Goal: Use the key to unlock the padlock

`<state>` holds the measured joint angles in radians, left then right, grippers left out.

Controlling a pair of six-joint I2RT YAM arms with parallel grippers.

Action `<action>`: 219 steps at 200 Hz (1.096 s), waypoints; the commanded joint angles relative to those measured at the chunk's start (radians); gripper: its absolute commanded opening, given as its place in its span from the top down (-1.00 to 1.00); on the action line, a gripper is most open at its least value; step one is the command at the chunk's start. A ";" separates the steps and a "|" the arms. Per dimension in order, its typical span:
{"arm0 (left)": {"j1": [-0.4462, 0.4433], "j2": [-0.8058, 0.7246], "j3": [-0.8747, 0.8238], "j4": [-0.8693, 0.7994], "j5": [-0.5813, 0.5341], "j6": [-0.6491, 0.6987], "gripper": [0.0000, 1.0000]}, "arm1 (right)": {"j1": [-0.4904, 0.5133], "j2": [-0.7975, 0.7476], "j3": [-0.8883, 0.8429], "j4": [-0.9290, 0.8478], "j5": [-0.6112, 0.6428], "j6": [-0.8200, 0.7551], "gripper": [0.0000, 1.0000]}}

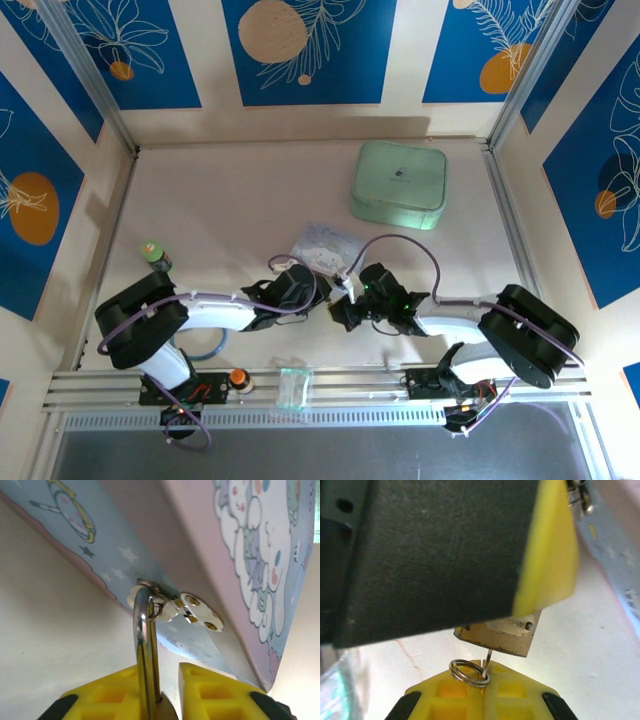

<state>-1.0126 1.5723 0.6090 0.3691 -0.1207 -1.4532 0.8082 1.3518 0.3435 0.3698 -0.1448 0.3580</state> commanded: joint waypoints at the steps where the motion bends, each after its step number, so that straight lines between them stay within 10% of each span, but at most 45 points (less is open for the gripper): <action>1: -0.015 0.023 -0.015 0.013 0.043 0.033 0.51 | -0.023 0.035 0.001 0.127 -0.155 0.066 1.00; 98: -0.017 0.031 0.015 -0.135 0.011 0.103 0.42 | -0.032 0.084 0.001 0.139 -0.147 0.115 1.00; 167: -0.014 0.029 0.029 -0.212 -0.005 0.140 0.84 | 0.025 0.094 0.050 0.024 -0.049 0.111 1.00; 219: 0.008 0.027 0.081 -0.397 -0.033 0.255 0.83 | -0.040 0.022 0.004 -0.019 -0.053 0.196 0.50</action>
<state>-1.0183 1.5814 0.6567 0.2001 -0.1207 -1.2888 0.8024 1.4311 0.3607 0.3828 -0.2096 0.4953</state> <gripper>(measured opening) 0.118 0.217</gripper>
